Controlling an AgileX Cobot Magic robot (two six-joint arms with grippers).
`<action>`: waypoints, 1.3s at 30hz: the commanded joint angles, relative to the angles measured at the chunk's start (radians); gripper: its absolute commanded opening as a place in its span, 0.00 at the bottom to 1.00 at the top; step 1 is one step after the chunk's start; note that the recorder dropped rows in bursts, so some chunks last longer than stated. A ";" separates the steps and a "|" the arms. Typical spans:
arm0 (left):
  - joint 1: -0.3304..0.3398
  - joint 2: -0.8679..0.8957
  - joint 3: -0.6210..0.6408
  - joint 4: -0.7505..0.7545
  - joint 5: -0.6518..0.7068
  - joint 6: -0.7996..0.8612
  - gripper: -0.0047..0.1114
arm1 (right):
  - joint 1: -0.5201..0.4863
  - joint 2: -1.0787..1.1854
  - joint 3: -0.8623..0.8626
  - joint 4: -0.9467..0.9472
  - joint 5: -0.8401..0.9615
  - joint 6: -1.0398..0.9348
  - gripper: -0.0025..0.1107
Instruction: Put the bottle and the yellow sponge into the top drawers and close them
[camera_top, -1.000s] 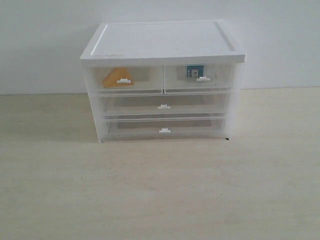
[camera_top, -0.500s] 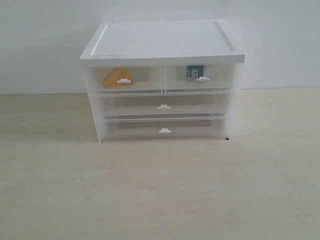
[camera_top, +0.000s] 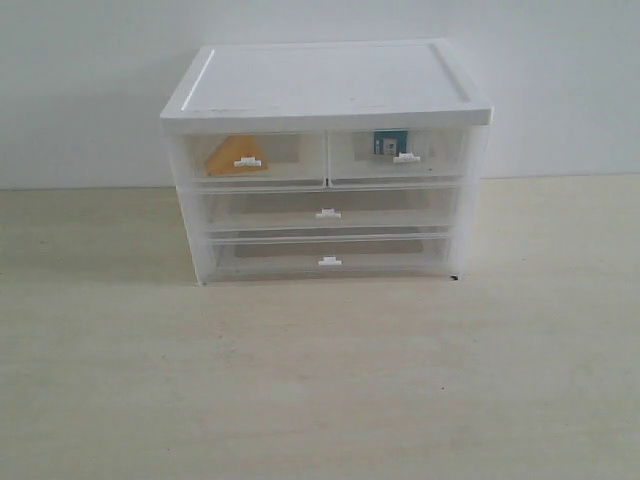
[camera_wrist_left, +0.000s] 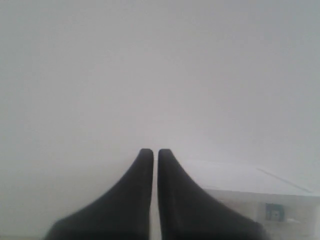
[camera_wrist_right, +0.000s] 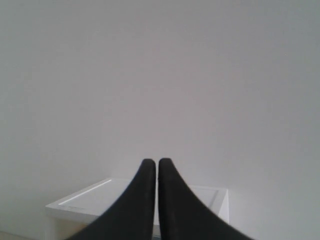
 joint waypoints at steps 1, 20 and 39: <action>0.108 -0.003 0.004 0.000 0.038 -0.070 0.07 | -0.003 -0.001 0.006 0.003 -0.002 -0.002 0.02; 0.202 -0.003 0.154 -0.008 0.267 0.064 0.07 | -0.003 -0.001 0.006 0.003 -0.002 -0.002 0.02; 0.202 -0.003 0.154 -0.029 0.400 0.226 0.07 | -0.003 -0.001 0.006 0.003 -0.002 -0.002 0.02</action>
